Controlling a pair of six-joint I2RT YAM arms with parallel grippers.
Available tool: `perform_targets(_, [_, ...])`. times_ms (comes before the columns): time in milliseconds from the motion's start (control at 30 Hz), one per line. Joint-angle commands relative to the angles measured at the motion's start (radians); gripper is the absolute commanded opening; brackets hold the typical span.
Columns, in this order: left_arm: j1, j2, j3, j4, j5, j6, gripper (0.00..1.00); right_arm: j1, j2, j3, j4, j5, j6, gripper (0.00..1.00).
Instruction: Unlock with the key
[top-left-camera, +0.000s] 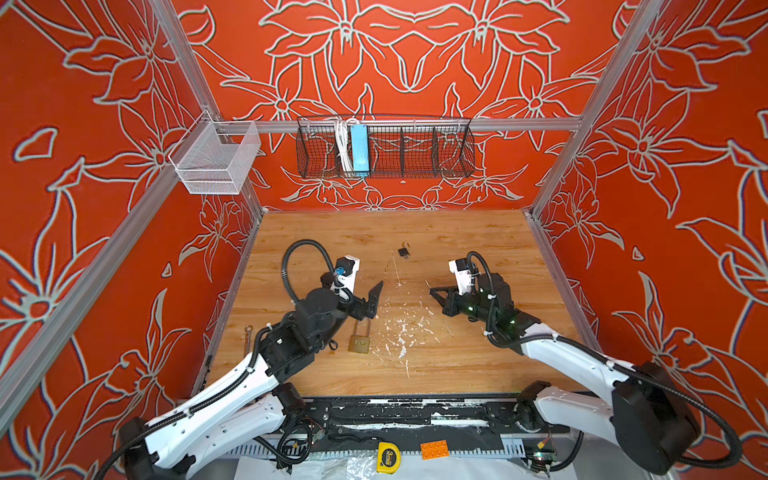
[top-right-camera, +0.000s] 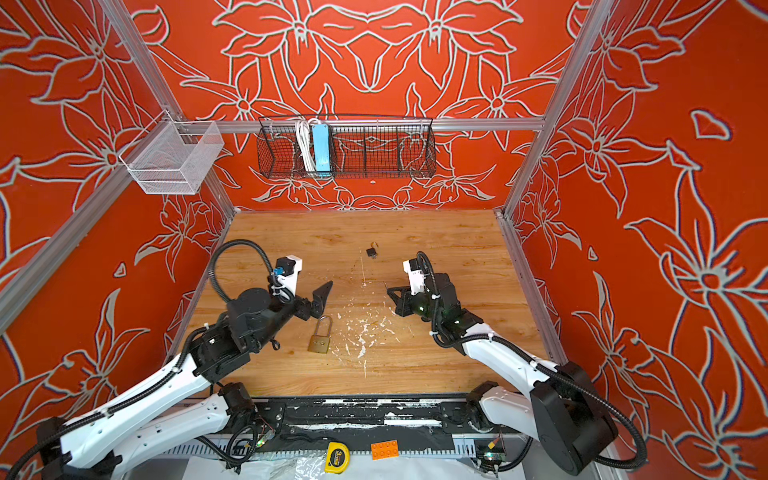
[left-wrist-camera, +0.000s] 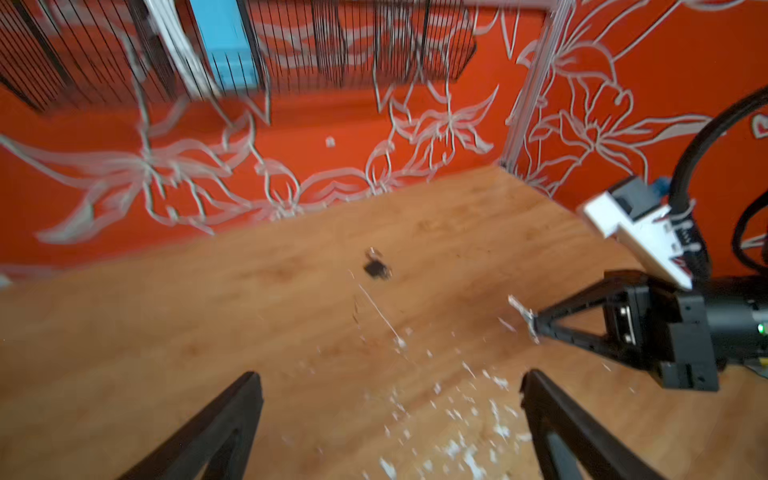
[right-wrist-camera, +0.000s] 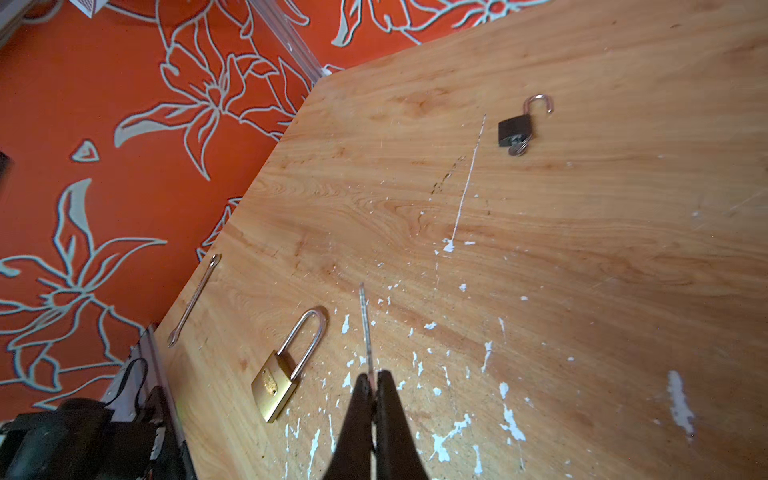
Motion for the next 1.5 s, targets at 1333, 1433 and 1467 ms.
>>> perform_targets(1333, [0.067, 0.707, 0.031, -0.428, 0.208, -0.478, 0.68, -0.003, -0.095, 0.003, -0.036, 0.069, -0.056, 0.00])
perform_targets(1433, [0.079, 0.706, 0.014, -0.413, 0.228, -0.475, 0.63, -0.002, -0.086, 0.005, -0.036, 0.070, -0.055, 0.00])
perform_targets(1467, [0.080, 0.708, 0.012, -0.408, 0.234, -0.473, 0.60, -0.002, -0.083, 0.005, -0.036, 0.068, -0.054, 0.00])
